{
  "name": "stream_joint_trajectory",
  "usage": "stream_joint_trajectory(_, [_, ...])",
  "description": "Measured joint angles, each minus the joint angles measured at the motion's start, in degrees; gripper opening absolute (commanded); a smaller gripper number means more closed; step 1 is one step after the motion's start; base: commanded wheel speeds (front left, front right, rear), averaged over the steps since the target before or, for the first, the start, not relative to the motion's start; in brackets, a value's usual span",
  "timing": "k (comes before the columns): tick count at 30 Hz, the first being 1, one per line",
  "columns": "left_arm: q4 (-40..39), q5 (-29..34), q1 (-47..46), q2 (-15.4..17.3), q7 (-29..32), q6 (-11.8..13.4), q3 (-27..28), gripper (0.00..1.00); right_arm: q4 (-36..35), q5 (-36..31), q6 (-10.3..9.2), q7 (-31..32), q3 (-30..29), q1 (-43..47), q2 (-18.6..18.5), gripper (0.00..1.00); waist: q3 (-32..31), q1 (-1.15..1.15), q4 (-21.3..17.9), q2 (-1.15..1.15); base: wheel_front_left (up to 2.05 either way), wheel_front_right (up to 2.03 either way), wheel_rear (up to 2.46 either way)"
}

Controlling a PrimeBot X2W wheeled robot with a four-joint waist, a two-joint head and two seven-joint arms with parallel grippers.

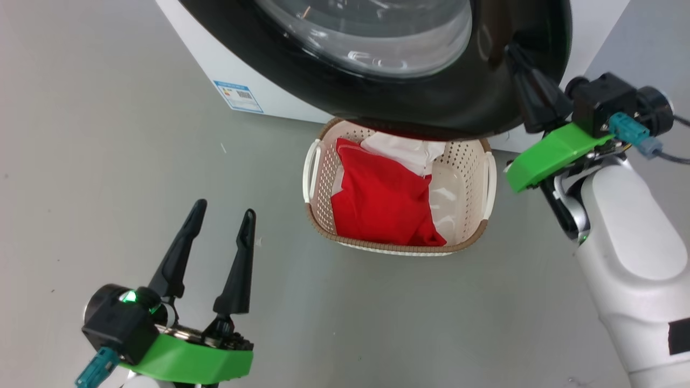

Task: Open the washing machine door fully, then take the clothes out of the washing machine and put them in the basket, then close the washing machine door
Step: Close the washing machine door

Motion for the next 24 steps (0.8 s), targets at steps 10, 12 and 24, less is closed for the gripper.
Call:
stream_joint_trajectory(10, [-0.3, 0.0, -1.8, -0.8, 0.0, 0.0, 0.0, 1.00, 6.4, -3.5, 0.02, -0.6, -0.9, -8.4, -0.6, 0.00, 3.1, 0.00, -0.1, 0.00, 0.00, 0.00, 0.00])
stream_joint_trajectory(12, [-0.3, 0.0, -2.3, -0.9, 0.0, 0.0, 0.0, 1.00, 8.2, -3.6, 0.21, -0.6, -1.2, -10.6, -1.0, 0.00, 3.7, 0.00, -0.1, 0.00, 0.00, 0.00, 0.00])
stream_joint_trajectory(24, [-0.5, 0.0, -4.6, -1.5, -0.1, 0.0, -1.1, 1.00, 19.8, -2.5, 0.79, -2.7, -1.6, -22.4, -1.1, 0.00, 7.4, 0.00, -0.1, 0.00, 0.00, 0.00, 0.00])
